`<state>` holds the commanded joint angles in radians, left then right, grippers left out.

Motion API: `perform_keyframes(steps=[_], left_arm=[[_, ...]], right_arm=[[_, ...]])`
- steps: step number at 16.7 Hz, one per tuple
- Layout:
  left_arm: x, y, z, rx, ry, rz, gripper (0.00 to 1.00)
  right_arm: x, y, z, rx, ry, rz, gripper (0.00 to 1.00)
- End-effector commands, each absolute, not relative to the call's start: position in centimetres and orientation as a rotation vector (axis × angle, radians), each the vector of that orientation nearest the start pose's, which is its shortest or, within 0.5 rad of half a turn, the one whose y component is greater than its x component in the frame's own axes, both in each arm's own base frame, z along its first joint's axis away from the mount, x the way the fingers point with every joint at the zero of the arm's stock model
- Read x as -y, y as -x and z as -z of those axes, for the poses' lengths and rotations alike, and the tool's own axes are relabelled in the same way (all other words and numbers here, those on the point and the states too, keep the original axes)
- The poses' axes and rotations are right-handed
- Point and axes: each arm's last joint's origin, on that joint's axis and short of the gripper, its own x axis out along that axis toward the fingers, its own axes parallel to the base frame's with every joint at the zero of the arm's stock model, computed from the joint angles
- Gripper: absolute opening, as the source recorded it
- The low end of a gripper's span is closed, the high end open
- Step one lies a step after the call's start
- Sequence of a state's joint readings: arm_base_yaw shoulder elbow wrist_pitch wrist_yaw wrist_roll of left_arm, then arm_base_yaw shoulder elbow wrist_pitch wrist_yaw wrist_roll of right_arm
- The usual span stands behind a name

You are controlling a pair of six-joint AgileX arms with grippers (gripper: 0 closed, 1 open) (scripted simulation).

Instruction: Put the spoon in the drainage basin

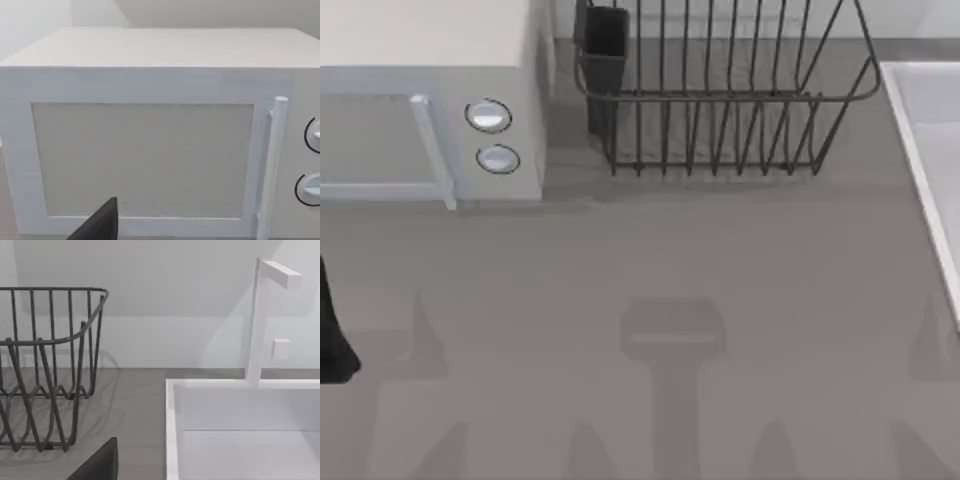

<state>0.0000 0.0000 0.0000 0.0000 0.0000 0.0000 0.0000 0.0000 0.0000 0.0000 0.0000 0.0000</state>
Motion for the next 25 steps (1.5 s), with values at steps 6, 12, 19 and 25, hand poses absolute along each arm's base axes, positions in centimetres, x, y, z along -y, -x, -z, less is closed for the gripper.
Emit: perform_keyframes(steps=[6,12,19,25], left_arm=[[0.1,-10.6,-16.0,0.0,0.0,0.0,1.0],[0.1,-10.6,-16.0,0.0,0.0,0.0,1.0],[0.1,-10.6,-16.0,0.0,0.0,0.0,1.0],[0.1,-10.6,-16.0,0.0,0.0,0.0,1.0]], right_arm=[[0.4,-10.8,-17.2,-0.121,0.059,0.021,1.0],[1.2,-13.4,-19.3,-0.654,0.22,-0.003,1.0],[3.0,-18.8,-19.6,-1.309,0.314,-0.192,1.0],[4.1,-21.6,-19.3,-1.537,0.319,-0.318,1.0]])
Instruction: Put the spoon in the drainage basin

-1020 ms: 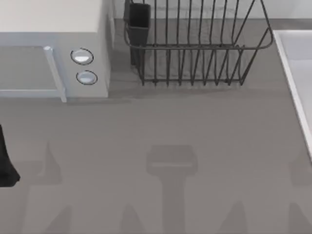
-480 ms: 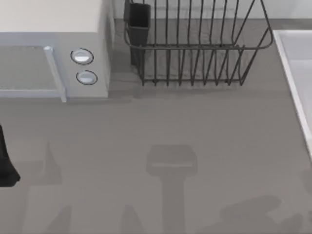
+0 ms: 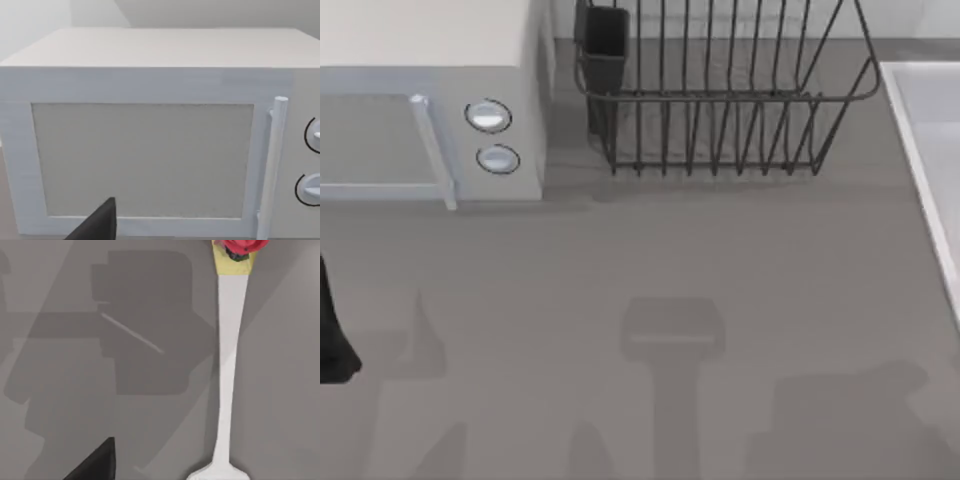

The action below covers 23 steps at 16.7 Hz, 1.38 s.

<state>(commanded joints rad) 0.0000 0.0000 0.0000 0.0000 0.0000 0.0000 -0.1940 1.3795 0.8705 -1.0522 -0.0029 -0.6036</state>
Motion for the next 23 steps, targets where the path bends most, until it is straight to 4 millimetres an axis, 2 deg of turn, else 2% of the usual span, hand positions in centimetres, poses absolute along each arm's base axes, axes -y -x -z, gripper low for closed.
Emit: perform_keyframes(steps=[7,9,15,17,22,23], left_arm=[[0.1,-10.6,-16.0,0.0,0.0,0.0,1.0],[0.1,-10.6,-16.0,0.0,0.0,0.0,1.0],[0.1,-10.6,-16.0,0.0,0.0,0.0,1.0],[0.1,-10.6,-16.0,0.0,0.0,0.0,1.0],[0.1,-10.6,-16.0,0.0,0.0,0.0,1.0],[0.1,-10.6,-16.0,0.0,0.0,0.0,1.0]], right_arm=[[4.1,-21.7,-18.9,-1.542,0.321,-0.323,1.0],[4.1,-21.9,-17.6,-1.546,0.318,-0.323,1.0],[4.2,-22.1,-11.2,-1.534,0.321,-0.319,1.0],[4.2,-21.8,-9.8,-1.539,0.32,-0.32,1.0],[4.1,-21.7,-9.3,-1.541,0.319,-0.321,1.0],[4.1,-21.7,-9.3,-1.541,0.319,-0.321,0.92]])
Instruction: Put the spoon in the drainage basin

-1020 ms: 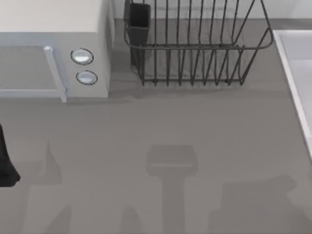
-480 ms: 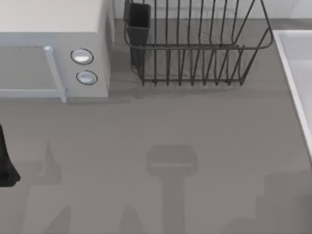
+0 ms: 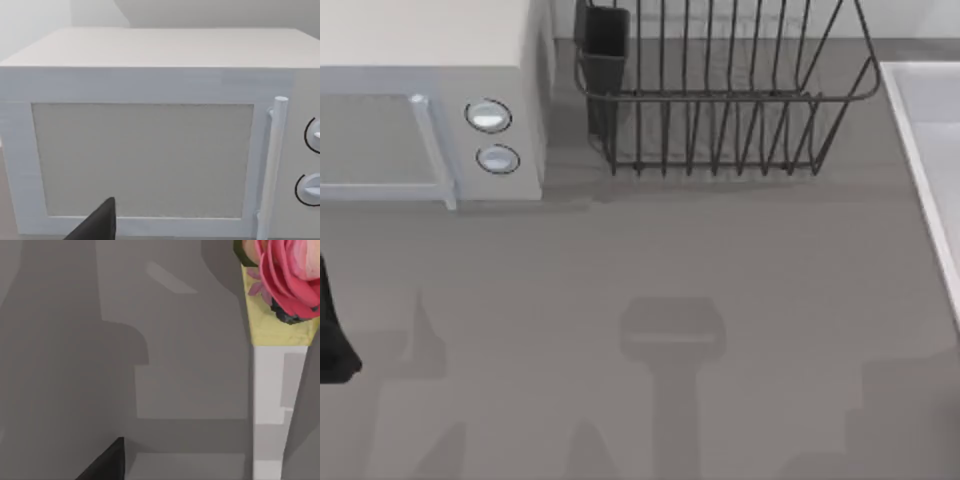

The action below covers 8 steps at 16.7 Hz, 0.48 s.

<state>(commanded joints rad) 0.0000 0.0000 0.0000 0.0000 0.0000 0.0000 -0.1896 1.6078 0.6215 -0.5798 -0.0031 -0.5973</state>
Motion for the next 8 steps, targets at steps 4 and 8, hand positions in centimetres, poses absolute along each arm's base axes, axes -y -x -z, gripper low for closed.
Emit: perform_keyframes(steps=[4,8], left_arm=[[0.12,-10.57,-16.0,0.0,0.0,0.0,1.0],[0.12,-10.57,-16.0,0.0,0.0,0.0,1.0]], right_arm=[[4.15,-21.71,-9.31,-1.541,0.319,-0.321,0.62],[4.15,-21.71,-9.31,-1.541,0.319,-0.321,0.32]])
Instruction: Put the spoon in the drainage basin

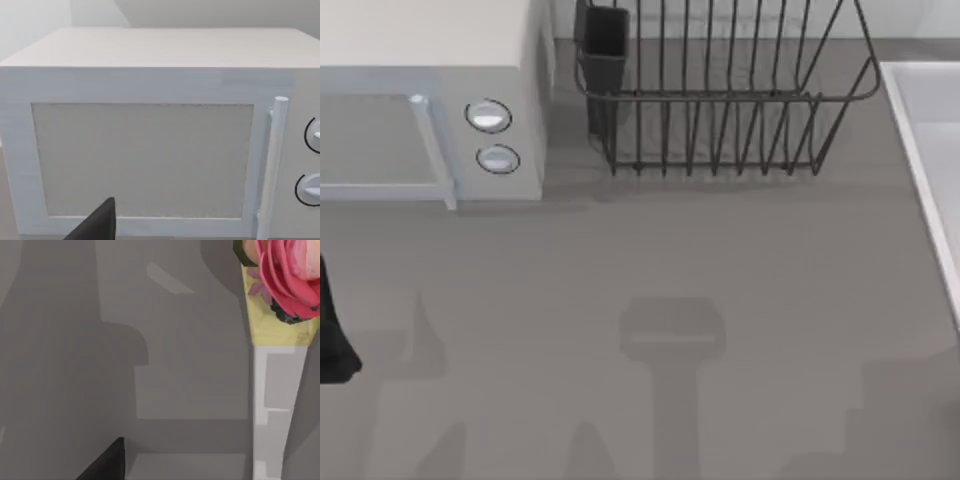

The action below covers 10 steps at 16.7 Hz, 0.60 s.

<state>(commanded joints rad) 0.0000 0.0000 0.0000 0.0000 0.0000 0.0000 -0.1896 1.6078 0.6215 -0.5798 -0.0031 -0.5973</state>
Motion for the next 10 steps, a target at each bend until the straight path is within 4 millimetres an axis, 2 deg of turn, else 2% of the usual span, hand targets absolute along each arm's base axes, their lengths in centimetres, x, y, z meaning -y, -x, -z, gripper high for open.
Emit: perform_keyframes(steps=[4,10], left_arm=[[0.12,-10.57,-16.0,0.0,0.0,0.0,1.0],[0.12,-10.57,-16.0,0.0,0.0,0.0,1.0]], right_arm=[[4.15,-21.71,-9.31,-1.541,0.319,-0.321,0.02],[4.15,-21.71,-9.31,-1.541,0.319,-0.321,0.0]])
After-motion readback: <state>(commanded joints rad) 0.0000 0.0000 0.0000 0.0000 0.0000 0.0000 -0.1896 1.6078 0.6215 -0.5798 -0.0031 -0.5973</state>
